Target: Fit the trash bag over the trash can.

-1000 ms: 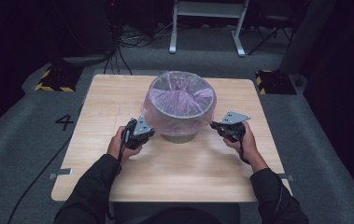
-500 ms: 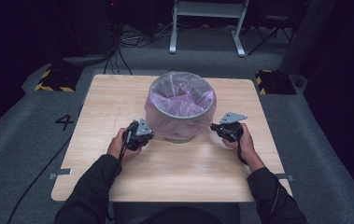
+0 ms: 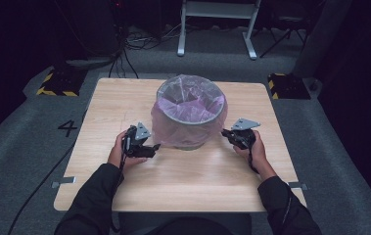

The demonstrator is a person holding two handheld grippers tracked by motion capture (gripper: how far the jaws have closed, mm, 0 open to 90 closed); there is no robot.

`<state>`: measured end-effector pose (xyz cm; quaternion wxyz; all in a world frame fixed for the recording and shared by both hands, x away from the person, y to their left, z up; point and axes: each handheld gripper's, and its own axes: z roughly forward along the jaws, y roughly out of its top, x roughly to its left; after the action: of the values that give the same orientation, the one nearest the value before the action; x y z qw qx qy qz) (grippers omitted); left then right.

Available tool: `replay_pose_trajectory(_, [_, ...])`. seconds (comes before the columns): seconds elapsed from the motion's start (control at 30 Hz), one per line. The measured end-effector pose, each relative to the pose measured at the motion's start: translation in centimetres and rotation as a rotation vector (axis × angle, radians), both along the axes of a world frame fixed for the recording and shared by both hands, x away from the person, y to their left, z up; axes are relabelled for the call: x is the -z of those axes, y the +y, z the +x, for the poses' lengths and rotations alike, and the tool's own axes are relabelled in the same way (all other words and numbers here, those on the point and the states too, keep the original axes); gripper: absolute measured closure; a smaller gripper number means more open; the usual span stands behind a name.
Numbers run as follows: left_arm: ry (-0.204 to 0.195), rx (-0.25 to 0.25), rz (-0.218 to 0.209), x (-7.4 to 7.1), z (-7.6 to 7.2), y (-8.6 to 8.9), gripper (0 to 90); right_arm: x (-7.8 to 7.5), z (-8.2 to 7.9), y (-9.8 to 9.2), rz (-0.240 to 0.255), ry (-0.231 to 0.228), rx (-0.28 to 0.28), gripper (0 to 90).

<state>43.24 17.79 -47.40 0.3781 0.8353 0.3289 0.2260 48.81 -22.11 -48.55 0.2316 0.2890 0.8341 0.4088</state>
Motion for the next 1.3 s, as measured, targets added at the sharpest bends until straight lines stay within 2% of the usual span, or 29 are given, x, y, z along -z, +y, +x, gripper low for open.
replay_pose_trajectory(0.07, [-0.003,0.008,-0.016,-0.2,-0.4,0.5,17.6,0.0,0.0,-0.1,0.002,0.004,-0.004,87.3])
replay_pose_trajectory(0.17, [-0.004,-0.006,-0.035,-0.5,-1.1,1.1,17.5,0.1,-0.1,-0.3,0.007,0.015,-0.015,82.1])
replay_pose_trajectory(0.37, [0.001,0.015,-0.006,-0.4,-2.6,1.9,17.4,0.0,-0.3,-1.0,0.024,0.036,-0.015,49.9])
replay_pose_trajectory(0.5, [0.03,0.028,-0.011,-0.1,-3.0,2.0,17.4,0.1,-0.4,-1.7,0.026,0.057,-0.009,35.6])
replay_pose_trajectory(0.57, [0.036,0.029,0.011,0.1,-3.1,1.9,17.3,0.1,-0.5,-1.9,0.028,0.056,-0.001,31.3])
replay_pose_trajectory(0.67, [0.049,0.03,0.04,0.5,-3.3,1.7,17.4,0.0,-0.7,-2.3,0.045,0.057,0.011,27.7])
replay_pose_trajectory(0.9, [0.085,0.041,0.016,1.0,-3.6,1.6,17.7,0.0,-1.2,-2.8,0.048,0.066,0.005,23.9])
replay_pose_trajectory(1.03, [0.1,0.035,0.052,1.5,-3.9,1.5,17.3,-0.1,-1.5,-3.1,0.051,0.077,-0.002,20.8])
replay_pose_trajectory(1.3, [0.129,0.042,0.071,2.2,-3.9,1.4,17.4,-0.2,-1.7,-3.4,0.079,0.069,0.002,18.2])
